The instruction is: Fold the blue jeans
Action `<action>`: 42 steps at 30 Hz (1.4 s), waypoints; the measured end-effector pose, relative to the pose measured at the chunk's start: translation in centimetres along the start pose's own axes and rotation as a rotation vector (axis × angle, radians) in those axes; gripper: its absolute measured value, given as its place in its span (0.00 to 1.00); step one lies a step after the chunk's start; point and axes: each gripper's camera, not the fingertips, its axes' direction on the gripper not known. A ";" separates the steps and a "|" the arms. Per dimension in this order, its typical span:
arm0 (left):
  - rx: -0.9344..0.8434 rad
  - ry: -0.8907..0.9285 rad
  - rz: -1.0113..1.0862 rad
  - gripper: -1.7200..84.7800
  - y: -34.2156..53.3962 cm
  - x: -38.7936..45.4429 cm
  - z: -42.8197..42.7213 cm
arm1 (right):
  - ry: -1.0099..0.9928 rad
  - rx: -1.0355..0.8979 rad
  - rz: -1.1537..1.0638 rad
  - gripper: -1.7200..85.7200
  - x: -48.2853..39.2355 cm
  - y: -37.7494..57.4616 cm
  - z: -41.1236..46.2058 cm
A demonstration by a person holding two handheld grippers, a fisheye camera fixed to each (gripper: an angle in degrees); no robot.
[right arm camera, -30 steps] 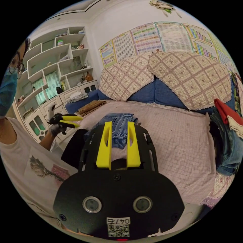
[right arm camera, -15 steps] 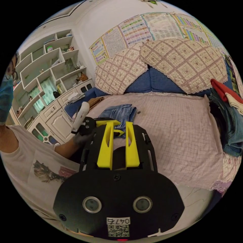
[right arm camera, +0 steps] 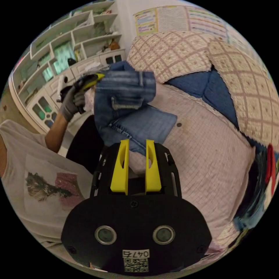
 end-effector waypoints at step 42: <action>0.147 0.294 0.045 0.02 -11.1 -16.6 -0.4 | 0.528 0.728 0.196 0.01 29.5 2.2 -13.8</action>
